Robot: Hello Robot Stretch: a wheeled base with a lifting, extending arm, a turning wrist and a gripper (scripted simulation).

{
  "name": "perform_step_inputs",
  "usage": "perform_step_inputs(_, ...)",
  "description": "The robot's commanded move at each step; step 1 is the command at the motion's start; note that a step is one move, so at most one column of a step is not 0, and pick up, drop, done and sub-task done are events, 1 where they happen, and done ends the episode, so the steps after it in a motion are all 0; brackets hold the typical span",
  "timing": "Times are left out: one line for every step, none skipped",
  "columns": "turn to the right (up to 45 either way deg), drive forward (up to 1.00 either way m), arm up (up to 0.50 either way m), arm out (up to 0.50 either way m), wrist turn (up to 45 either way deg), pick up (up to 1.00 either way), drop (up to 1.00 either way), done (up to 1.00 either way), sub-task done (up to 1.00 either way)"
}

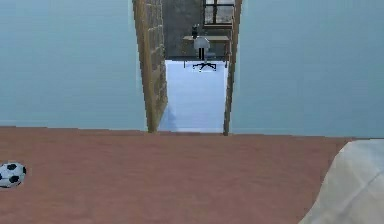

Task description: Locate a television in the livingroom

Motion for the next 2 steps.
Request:
perform_step_inputs(0.0, 1.00, 0.00, 0.00, 0.0, 0.00, 0.00, 0.00, 0.00)
perform_step_inputs(0.0, 1.00, 0.00, 0.00, 0.0, 0.00, 0.00, 0.00, 0.00)
